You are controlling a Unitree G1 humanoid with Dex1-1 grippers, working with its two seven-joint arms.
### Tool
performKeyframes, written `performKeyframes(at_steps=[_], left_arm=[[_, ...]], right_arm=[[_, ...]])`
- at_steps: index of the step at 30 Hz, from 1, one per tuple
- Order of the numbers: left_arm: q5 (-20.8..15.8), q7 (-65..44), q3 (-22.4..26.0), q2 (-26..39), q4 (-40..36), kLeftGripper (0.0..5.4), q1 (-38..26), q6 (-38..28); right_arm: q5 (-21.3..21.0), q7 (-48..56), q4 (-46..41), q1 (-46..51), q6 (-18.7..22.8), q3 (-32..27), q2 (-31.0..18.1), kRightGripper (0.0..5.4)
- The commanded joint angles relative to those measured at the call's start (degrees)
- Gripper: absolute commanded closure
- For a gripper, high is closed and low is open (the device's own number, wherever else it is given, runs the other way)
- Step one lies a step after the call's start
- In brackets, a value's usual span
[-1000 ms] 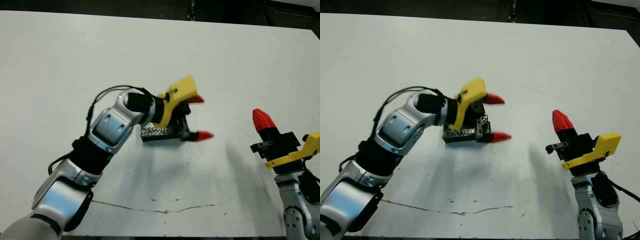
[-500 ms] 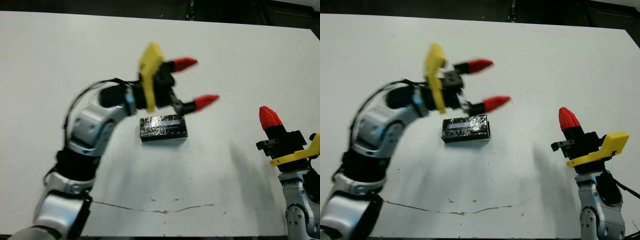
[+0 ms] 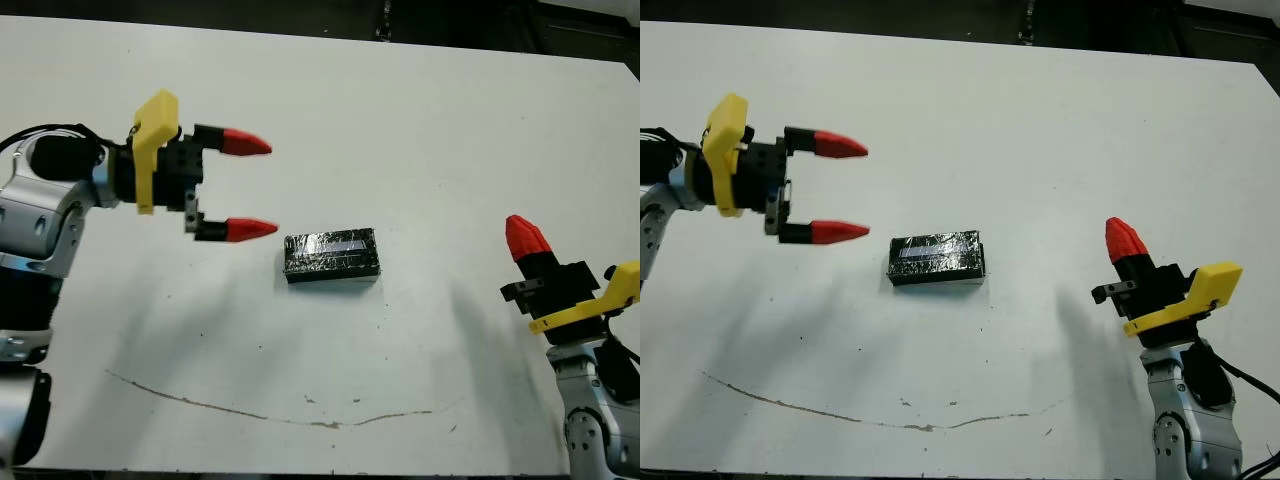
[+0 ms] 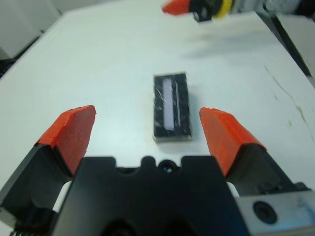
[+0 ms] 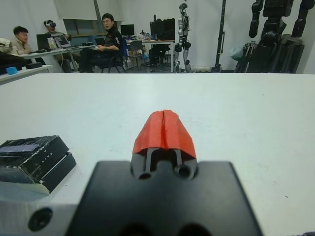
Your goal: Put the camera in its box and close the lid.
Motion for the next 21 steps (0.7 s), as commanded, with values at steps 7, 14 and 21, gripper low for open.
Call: performKeyframes(at_steps=[7, 14, 21], left_arm=[[1.63, -4.45, -3.61, -1.45, 4.46, 0.03, -1.98, -4.95], [3.41, 1.34, -4.58, -2.58, 2.07, 0.03, 0.15, -0.29], [5.46, 10.86, -4.23, -4.48, -2.90, 0.03, 5.36, -1.22]], right_arm=[[-1.02, -0.44, 0.42, 1.09, -0.14, 0.57, 0.06, 5.40], [-0.61, 0.19, 0.48, 1.18, -0.05, 0.62, -0.06, 5.40], [-0.46, 0.70, 0.78, 1.10, -0.06, 0.66, -0.09, 5.40]])
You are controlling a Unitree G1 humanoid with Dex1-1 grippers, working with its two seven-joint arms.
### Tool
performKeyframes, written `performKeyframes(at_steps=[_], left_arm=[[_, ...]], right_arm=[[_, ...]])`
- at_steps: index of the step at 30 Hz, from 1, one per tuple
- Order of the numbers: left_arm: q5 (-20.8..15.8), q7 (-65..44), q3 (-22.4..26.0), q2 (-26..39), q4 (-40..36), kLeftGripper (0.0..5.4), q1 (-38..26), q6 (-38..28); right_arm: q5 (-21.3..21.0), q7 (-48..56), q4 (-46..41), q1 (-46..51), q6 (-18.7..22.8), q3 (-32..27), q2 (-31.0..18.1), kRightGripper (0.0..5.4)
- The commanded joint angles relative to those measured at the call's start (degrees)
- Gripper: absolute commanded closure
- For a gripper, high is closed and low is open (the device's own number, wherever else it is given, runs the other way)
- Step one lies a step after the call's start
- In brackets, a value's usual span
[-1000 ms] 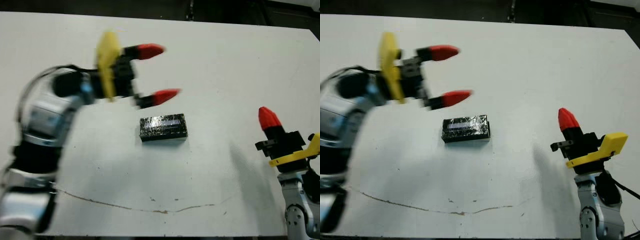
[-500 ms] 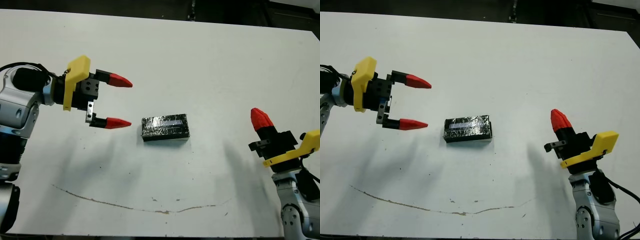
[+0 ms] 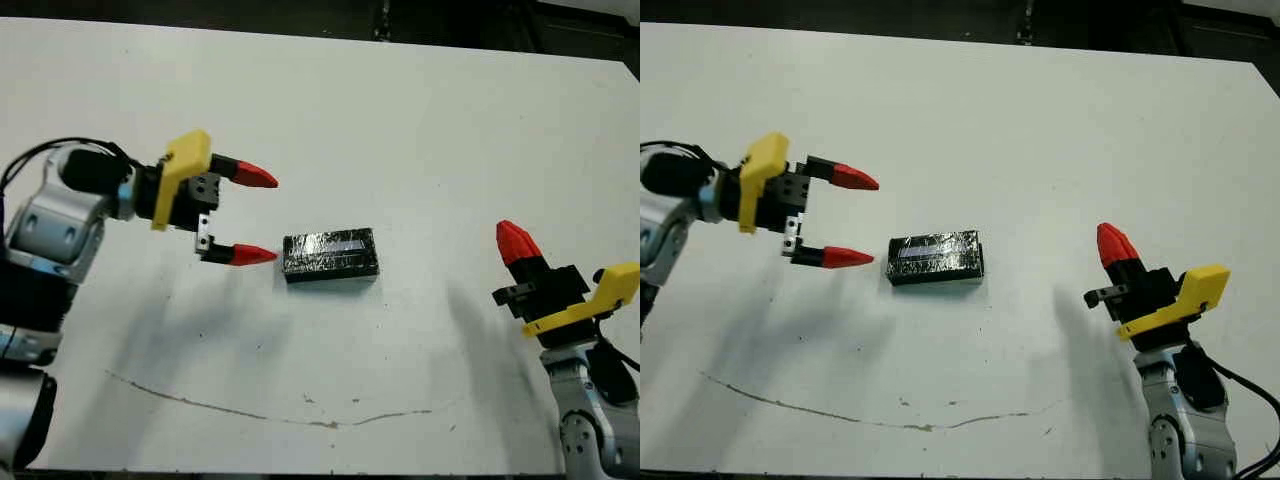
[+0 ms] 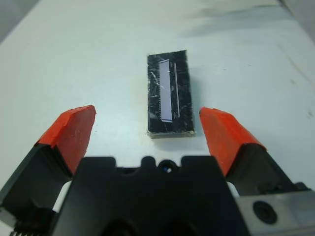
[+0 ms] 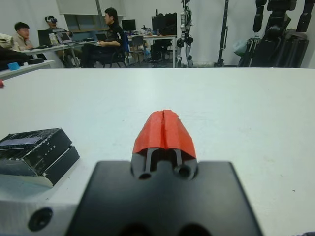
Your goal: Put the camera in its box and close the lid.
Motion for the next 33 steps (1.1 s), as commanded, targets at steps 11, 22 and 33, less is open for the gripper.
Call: performKeyframes(at_steps=[11, 22, 33], left_arm=[[4.34, 3.06, -2.57, -0.05, -2.09, 0.03, 2.82, -0.92], [5.70, 2.27, -3.90, -0.14, -1.36, 0.03, 2.03, -2.01], [5.91, 2.47, -4.65, -1.02, 0.29, 0.03, 1.54, -1.88]], right_arm=[[0.23, 0.14, -0.16, 0.79, 0.58, -0.27, -0.39, 5.40], [-0.28, 0.43, 0.21, 0.72, -0.29, -0.22, -0.46, 5.40], [0.73, 1.01, 0.56, 0.64, 0.02, -0.34, -0.25, 5.40]])
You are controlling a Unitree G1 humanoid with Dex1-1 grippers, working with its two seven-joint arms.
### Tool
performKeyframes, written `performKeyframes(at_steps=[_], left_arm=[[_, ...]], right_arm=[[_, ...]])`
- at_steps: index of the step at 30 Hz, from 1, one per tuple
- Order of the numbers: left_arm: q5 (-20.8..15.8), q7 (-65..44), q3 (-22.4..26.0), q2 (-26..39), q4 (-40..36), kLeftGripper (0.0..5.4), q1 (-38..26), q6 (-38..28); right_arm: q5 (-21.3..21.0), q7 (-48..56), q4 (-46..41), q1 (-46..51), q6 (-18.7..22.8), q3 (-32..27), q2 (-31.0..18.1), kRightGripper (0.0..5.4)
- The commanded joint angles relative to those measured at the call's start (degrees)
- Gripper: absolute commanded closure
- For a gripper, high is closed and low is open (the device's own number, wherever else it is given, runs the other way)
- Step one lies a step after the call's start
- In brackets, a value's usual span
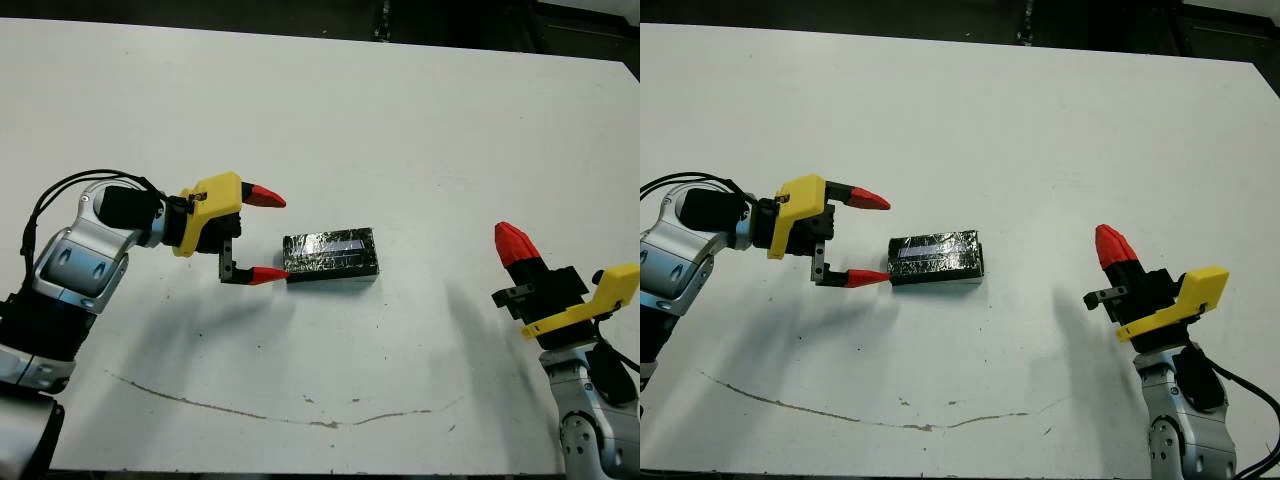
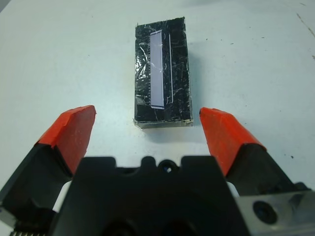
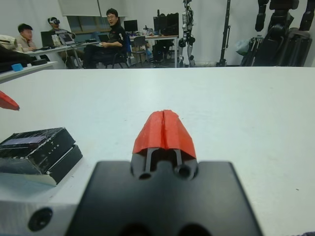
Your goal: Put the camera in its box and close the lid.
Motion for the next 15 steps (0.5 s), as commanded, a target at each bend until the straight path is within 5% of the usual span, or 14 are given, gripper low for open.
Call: performKeyframes(at_steps=[1, 15], left_arm=[[0.60, -0.19, -0.61, -0.44, 0.71, 0.03, -0.61, 0.24], [1.90, -0.08, -2.01, -1.08, 1.81, 0.03, -1.29, 0.40]], right_arm=[[-0.07, -0.38, -0.05, 0.53, 0.30, -0.32, -0.24, 5.40], [0.24, 0.33, 0.09, 0.40, 0.06, -0.09, -0.38, 5.40]])
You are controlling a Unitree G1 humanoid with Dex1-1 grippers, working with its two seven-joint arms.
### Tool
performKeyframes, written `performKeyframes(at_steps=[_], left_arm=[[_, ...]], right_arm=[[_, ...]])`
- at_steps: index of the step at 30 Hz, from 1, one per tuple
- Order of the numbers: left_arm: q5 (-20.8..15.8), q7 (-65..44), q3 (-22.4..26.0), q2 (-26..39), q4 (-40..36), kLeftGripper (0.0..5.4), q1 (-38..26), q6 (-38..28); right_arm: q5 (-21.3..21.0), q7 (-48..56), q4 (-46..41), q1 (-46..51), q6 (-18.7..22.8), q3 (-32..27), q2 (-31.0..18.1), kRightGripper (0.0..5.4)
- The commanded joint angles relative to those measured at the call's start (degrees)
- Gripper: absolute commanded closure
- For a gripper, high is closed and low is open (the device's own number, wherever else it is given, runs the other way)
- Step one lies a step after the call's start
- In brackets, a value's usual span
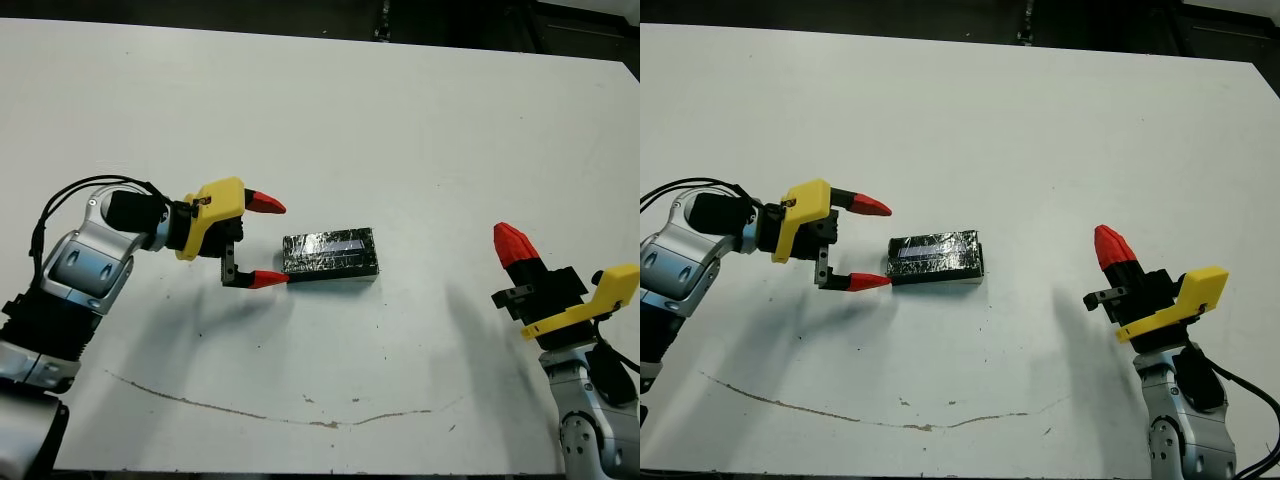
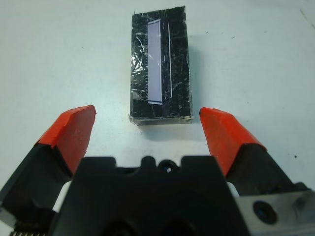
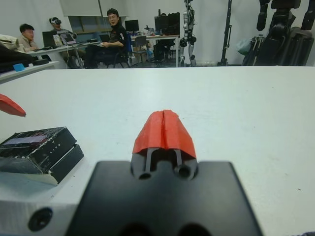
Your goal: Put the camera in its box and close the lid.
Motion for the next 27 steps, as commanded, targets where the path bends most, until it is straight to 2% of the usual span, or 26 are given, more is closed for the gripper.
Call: performKeyframes(at_steps=[1, 9, 21, 27], left_arm=[[0.15, -0.20, -0.34, -0.68, 0.43, 0.03, -0.23, 0.38], [1.55, 0.28, -1.40, -1.42, 1.10, 0.03, -0.55, 1.94], [2.72, 0.31, -2.25, -3.64, 5.30, 0.03, -0.72, -4.99], [1.42, -0.19, -1.68, -5.19, 7.58, 0.03, -0.86, -3.46]], right_arm=[[-0.03, 0.38, 0.15, 0.41, 0.08, -0.09, -0.43, 5.40], [0.04, -0.17, -0.38, 0.63, 0.92, -0.13, -0.24, 5.40], [-0.22, -0.31, -0.35, 1.01, 0.58, 0.04, -0.19, 5.40], [0.06, -0.51, -0.50, 1.09, 1.09, 0.01, -0.18, 5.40]])
